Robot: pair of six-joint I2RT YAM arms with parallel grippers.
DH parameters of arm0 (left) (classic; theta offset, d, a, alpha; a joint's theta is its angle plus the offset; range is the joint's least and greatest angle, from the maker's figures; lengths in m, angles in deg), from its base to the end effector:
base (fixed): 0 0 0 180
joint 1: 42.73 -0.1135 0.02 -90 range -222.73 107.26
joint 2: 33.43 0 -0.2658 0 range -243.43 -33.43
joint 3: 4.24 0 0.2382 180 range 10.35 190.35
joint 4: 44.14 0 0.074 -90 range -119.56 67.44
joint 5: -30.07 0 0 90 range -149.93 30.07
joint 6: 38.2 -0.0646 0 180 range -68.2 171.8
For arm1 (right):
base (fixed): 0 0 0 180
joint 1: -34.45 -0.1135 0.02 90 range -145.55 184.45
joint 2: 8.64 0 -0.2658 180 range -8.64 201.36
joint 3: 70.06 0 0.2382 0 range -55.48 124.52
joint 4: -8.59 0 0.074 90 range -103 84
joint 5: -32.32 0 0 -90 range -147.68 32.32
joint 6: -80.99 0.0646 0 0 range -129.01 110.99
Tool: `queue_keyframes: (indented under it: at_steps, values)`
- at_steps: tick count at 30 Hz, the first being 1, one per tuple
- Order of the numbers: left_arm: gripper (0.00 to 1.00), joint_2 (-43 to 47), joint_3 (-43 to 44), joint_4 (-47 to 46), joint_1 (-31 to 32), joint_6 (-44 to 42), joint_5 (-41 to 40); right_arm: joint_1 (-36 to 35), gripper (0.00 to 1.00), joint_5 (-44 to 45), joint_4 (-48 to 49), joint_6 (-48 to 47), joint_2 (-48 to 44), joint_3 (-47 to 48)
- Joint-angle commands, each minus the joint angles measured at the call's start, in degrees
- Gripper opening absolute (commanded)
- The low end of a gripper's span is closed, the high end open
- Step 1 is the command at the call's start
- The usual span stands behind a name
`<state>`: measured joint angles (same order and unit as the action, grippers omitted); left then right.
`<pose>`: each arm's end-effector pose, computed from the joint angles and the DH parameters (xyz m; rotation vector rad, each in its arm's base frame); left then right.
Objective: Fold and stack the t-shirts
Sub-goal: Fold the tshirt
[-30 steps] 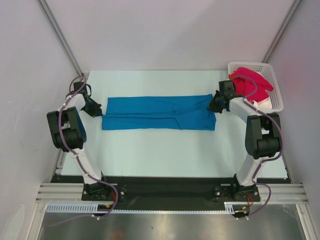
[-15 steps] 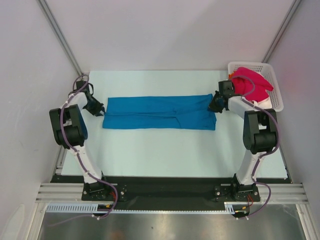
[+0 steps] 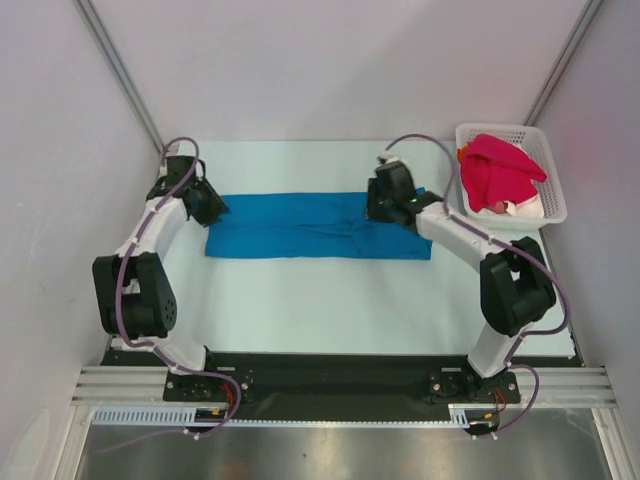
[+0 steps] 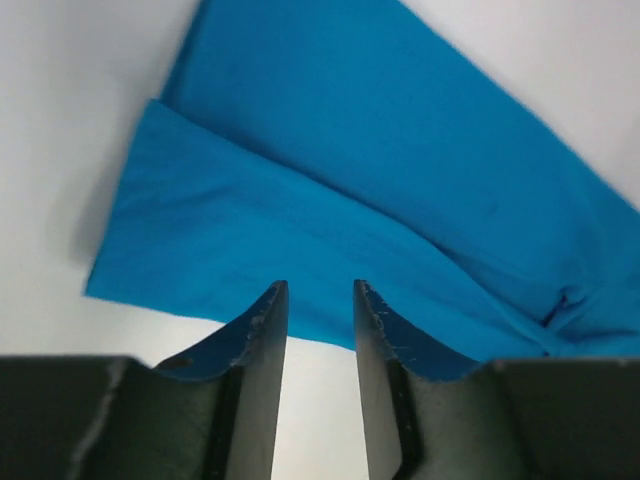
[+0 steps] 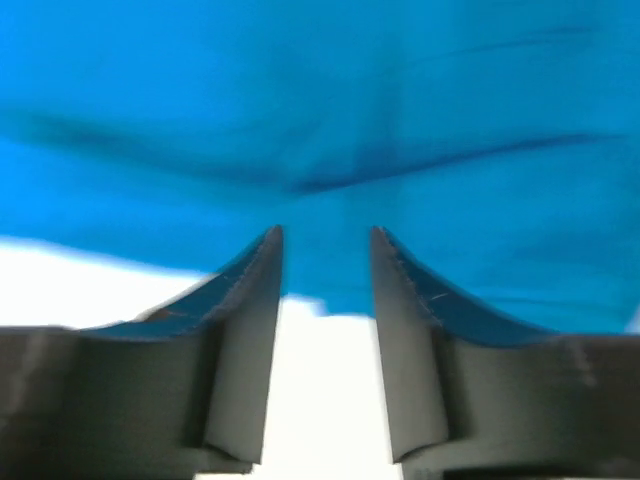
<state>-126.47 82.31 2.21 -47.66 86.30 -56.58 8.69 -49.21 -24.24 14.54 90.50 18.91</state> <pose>0.3534 0.0267 0.2416 -0.8248 2.3749 -0.2867 0.3622 0.1642 0.2398 0.0300 2.3258 0.2652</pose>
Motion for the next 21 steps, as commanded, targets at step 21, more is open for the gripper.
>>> queue_keyframes:
  at_steps: [21]
  values:
    - [0.2, -14.4, -0.4, 0.0, 1.3, -5.4, 0.5, -13.3, 0.0, 3.3, 9.5, 4.7, 15.7, 4.2]
